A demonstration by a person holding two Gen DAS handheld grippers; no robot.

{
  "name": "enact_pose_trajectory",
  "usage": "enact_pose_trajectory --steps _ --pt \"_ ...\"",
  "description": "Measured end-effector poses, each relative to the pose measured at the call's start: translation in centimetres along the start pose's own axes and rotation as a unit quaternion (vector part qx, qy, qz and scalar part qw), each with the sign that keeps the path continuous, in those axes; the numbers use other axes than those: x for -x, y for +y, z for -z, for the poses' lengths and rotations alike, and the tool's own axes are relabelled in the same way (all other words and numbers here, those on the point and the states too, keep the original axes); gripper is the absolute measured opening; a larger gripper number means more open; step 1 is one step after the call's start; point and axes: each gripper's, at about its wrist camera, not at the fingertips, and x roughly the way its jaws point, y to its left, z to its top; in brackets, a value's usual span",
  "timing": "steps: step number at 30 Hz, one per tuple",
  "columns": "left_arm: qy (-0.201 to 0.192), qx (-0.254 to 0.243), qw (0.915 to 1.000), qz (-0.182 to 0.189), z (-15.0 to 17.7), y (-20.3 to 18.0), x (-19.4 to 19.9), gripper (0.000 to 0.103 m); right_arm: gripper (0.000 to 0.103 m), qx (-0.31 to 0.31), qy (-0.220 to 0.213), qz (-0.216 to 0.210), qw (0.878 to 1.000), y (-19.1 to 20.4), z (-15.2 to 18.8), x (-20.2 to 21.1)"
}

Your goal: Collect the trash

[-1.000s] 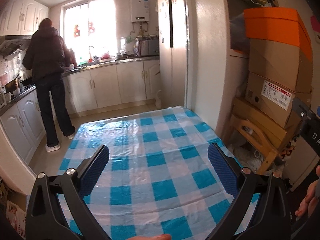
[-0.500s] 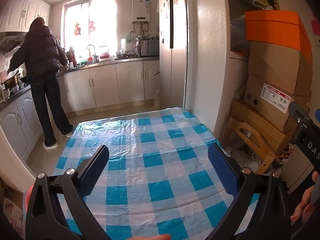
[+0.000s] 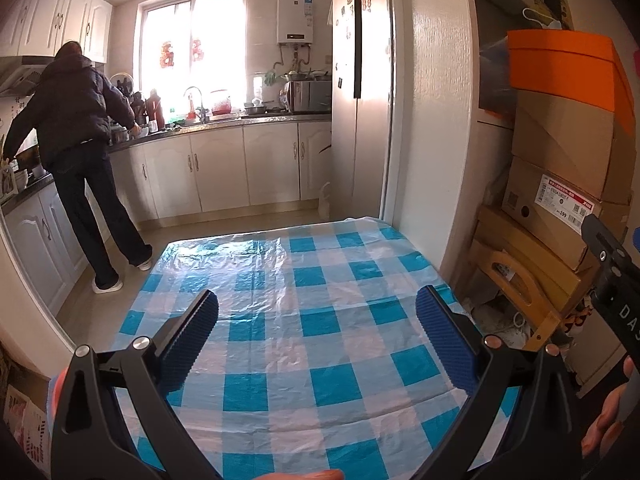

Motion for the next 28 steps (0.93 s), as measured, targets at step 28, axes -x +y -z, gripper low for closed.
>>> enact_pose_trajectory --steps 28 --pt "0.129 0.046 0.9872 -0.082 5.5 3.8 -11.7 0.099 0.096 0.040 0.157 -0.086 0.983 6.5 6.6 -10.1"
